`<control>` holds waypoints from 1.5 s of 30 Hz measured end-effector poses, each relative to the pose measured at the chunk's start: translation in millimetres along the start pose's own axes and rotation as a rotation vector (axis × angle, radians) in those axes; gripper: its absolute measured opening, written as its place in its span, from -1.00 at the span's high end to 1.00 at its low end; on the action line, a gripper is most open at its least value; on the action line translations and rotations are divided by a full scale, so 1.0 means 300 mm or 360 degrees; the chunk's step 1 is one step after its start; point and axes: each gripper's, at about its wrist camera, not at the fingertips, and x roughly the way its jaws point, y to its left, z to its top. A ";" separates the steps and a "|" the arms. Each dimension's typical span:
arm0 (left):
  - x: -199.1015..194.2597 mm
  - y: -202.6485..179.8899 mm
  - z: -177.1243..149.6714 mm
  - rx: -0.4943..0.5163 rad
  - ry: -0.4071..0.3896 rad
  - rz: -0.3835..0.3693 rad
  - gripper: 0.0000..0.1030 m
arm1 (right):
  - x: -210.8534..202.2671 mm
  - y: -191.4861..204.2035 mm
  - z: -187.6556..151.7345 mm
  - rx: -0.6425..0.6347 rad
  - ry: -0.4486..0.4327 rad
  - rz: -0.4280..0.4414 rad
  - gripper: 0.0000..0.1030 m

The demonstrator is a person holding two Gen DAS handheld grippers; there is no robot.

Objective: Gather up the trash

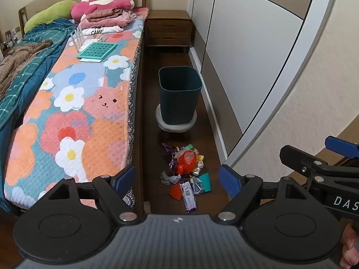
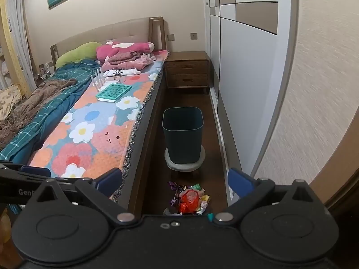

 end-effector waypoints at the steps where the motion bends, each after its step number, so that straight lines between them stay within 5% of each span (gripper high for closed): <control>1: -0.001 0.000 0.000 0.0000 -0.0004 0.0002 -0.59 | 0.000 0.003 0.000 -0.0003 -0.0003 0.0002 -0.96; 45: -0.009 -0.011 0.048 0.0018 -0.0069 -0.0076 -0.59 | -0.004 0.038 0.008 0.0043 -0.0028 -0.0097 -0.96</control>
